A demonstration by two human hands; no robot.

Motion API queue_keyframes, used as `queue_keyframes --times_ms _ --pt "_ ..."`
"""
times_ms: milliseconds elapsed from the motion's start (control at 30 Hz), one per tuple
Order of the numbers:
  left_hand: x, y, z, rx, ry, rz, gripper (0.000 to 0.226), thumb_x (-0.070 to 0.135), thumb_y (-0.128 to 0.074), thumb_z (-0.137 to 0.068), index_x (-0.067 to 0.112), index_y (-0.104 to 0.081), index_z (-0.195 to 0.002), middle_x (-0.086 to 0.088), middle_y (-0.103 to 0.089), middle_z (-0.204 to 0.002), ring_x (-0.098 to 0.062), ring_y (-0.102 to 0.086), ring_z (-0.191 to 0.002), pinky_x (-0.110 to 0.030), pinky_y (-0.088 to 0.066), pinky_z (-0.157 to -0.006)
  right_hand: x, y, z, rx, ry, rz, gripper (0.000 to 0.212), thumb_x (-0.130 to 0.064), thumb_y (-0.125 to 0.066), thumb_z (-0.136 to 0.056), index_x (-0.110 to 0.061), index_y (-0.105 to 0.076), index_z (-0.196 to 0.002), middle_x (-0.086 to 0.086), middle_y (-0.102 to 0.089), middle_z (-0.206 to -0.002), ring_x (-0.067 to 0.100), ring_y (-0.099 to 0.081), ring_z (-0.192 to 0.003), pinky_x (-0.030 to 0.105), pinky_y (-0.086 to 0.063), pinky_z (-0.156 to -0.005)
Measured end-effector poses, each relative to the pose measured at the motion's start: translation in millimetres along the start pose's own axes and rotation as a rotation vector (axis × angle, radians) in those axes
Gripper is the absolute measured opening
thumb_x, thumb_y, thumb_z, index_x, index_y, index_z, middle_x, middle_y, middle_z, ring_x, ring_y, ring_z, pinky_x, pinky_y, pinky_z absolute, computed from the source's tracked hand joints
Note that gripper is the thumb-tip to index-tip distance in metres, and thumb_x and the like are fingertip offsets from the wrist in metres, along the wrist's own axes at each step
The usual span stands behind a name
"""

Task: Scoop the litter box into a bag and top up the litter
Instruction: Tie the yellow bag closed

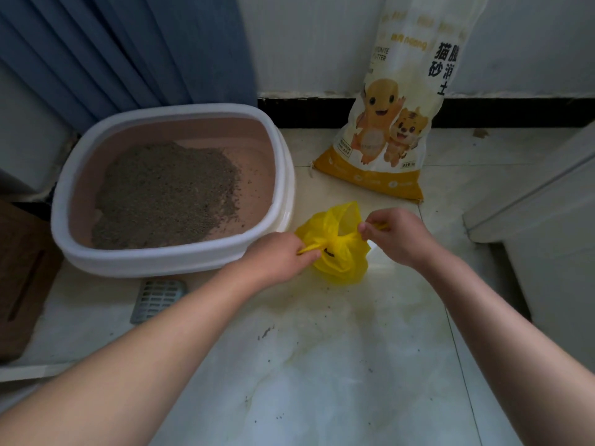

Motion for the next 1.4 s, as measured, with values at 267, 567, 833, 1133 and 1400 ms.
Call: queue_keyframes --times_ms 267,567,833,1133,1400 --pt "-9 -5 4 0.099 -0.154 -0.029 0.047 0.048 -0.035 -0.102 0.019 -0.046 -0.066 0.001 -0.047 -0.060 -0.023 -0.049 -0.062 -0.035 -0.029 -0.054 6 -17 -8 0.188 -0.262 -0.498 0.029 -0.031 -0.060 -0.099 -0.016 -0.074 -0.078 -0.001 -0.057 -0.066 0.013 -0.050 -0.063 0.027 -0.037 -0.059" --pt "-43 -37 28 0.107 -0.081 -0.066 0.045 0.050 -0.032 -0.102 0.025 -0.039 -0.064 -0.002 -0.053 -0.067 -0.030 -0.056 -0.072 -0.037 -0.040 -0.060 32 -38 -19 0.309 -0.616 -0.972 0.019 -0.015 -0.062 -0.095 -0.012 -0.070 -0.077 0.002 -0.050 -0.062 0.012 -0.044 -0.056 0.025 -0.038 -0.054" --pt "-60 -48 32 0.124 -0.040 -0.064 0.041 0.048 -0.036 -0.101 0.025 -0.043 -0.068 -0.004 -0.056 -0.071 -0.030 -0.058 -0.074 -0.036 -0.037 -0.060 45 -50 -15 0.347 -0.808 -1.169 0.019 -0.009 -0.061 -0.093 -0.009 -0.062 -0.074 0.002 -0.045 -0.058 0.012 -0.040 -0.051 0.023 -0.037 -0.051" --pt "-72 -53 42 0.165 -0.058 0.001 0.045 0.053 -0.035 -0.098 0.022 -0.045 -0.066 -0.001 -0.051 -0.059 -0.026 -0.055 -0.059 -0.036 -0.044 -0.057 59 -64 -14 0.353 -0.938 -1.469 0.024 -0.014 -0.051 -0.101 -0.012 -0.057 -0.078 -0.001 -0.041 -0.060 0.009 -0.039 -0.052 0.018 -0.035 -0.045" --pt "-69 -59 41 0.156 0.145 0.066 0.034 0.062 -0.055 -0.077 0.030 -0.061 -0.085 0.008 -0.063 -0.077 -0.017 -0.063 -0.078 -0.031 -0.049 -0.066 37 -50 5 0.314 -0.440 -0.738 0.014 -0.021 -0.060 -0.093 -0.018 -0.074 -0.094 0.003 -0.068 -0.086 0.016 -0.063 -0.081 0.031 -0.051 -0.074"
Point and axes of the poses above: each hand's wrist, its own z-axis away from the middle knuckle, its own y-axis out of the back of the hand, x = y × z, the point moved 1 cm from there along -z, towards the middle knuckle
